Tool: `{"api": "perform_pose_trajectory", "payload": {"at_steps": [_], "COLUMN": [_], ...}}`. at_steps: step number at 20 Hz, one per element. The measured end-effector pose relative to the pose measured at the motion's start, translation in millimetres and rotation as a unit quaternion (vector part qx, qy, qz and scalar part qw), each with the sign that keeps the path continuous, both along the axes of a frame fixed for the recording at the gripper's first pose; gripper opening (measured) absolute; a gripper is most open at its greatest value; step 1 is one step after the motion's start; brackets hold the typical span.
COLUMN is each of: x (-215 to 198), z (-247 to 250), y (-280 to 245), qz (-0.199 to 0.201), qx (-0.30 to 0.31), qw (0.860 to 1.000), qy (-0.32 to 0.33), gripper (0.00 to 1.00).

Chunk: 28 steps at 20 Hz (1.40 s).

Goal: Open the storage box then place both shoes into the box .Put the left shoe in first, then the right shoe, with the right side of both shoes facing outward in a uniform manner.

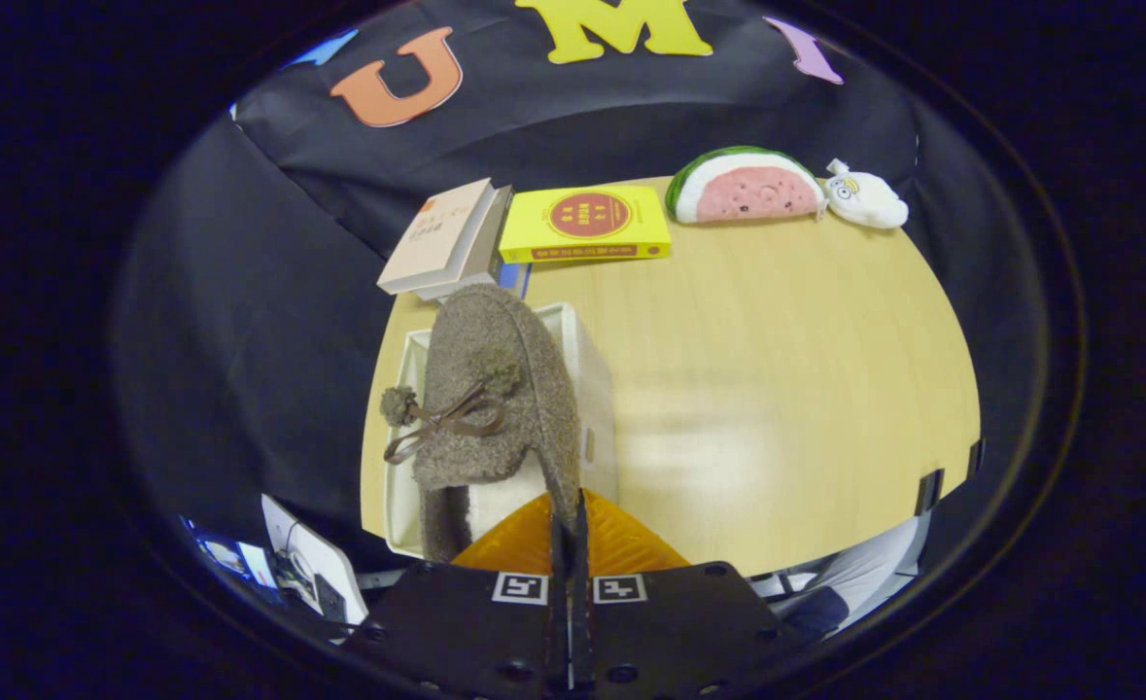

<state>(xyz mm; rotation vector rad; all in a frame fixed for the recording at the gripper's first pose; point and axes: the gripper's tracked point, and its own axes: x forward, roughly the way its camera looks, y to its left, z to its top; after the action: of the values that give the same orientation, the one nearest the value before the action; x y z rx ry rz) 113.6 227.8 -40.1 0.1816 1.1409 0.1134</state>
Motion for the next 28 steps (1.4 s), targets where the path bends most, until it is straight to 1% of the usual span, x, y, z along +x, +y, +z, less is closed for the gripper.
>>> {"api": "perform_pose_trajectory", "payload": {"at_steps": [3,5,9,12,13,14,15,18,21,22,23,24,25,28], "x": [10,14,13,5,6,7,6,11,8,7,7,8,9,4], "z": [-8,-14,-27,-42,-44,-44,-46,-38,-26,-23,-17,-10,-2,22], "y": [7,17,33,33,33,32,34,29,24,21,15,8,1,-26], "qz": [-0.014,-0.016,-0.010,-0.012,-0.010,-0.009,-0.010,-0.014,-0.010,-0.009,-0.012,-0.011,-0.009,-0.015], "qx": [-0.037,-0.043,-0.050,-0.059,-0.061,-0.060,-0.054,-0.051,-0.046,-0.042,-0.045,-0.045,-0.049,-0.064], "qw": [0.998,0.997,0.996,0.995,0.994,0.994,0.994,0.990,0.986,0.985,0.982,0.978,0.973,0.954], "qy": [-0.043,-0.059,-0.076,-0.078,-0.084,-0.091,-0.098,-0.133,-0.160,-0.169,-0.182,-0.202,-0.226,-0.293], "gripper": [0.02,0.02,0.02,0.02,0.05,0.05,0.09,0.11,0.07,0.09,0.15,0.16,0.23,0.40]}}
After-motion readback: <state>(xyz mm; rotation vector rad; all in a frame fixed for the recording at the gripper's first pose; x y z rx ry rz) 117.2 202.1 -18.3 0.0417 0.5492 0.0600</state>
